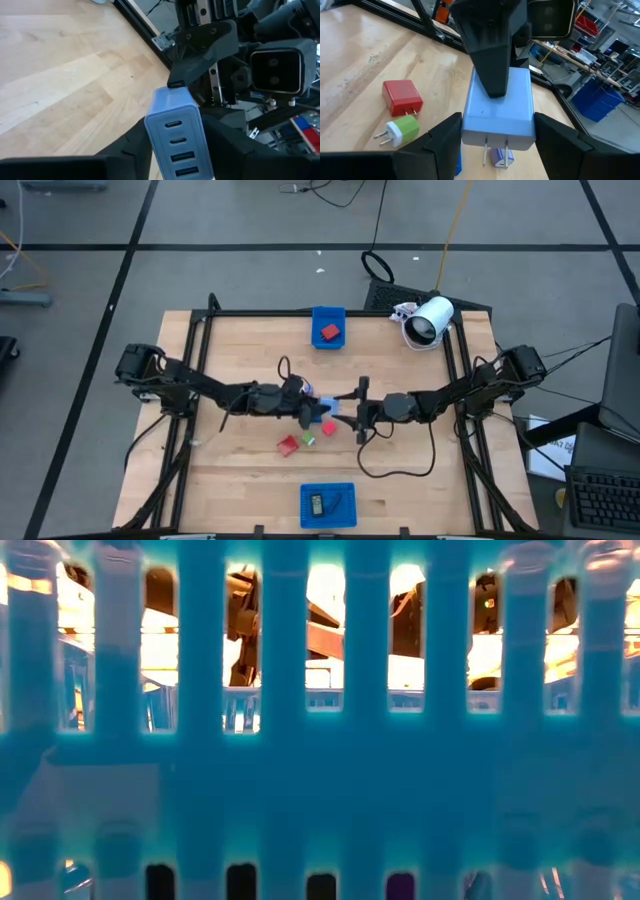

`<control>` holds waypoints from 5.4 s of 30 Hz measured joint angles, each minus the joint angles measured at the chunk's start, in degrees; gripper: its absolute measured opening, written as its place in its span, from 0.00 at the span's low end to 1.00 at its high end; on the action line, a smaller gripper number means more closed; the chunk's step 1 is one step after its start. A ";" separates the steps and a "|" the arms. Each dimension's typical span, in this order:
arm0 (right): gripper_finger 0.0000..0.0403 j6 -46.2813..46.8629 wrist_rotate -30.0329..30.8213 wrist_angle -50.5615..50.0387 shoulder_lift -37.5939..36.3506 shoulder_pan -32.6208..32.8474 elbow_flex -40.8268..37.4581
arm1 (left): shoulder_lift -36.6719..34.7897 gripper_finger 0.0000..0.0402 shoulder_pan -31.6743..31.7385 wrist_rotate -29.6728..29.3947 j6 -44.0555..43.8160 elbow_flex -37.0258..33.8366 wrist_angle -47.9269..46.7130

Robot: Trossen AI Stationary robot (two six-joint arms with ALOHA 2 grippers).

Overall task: Pick & Place Office items
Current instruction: Put the blue charger adapter into the top blue bin, then put the pink charger adapter into the top blue bin

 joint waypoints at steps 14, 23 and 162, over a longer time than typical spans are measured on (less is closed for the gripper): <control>0.61 3.13 1.65 0.70 -0.11 0.00 0.13 | -3.03 0.33 1.76 1.27 7.55 -0.09 -1.55; 0.63 10.04 4.22 -2.44 -3.72 1.40 0.00 | -14.64 0.30 1.63 -5.61 15.16 -1.13 -13.36; 0.53 24.75 -11.18 11.02 -18.56 -2.32 -19.98 | -30.21 0.62 1.09 -3.94 33.56 -15.26 -21.60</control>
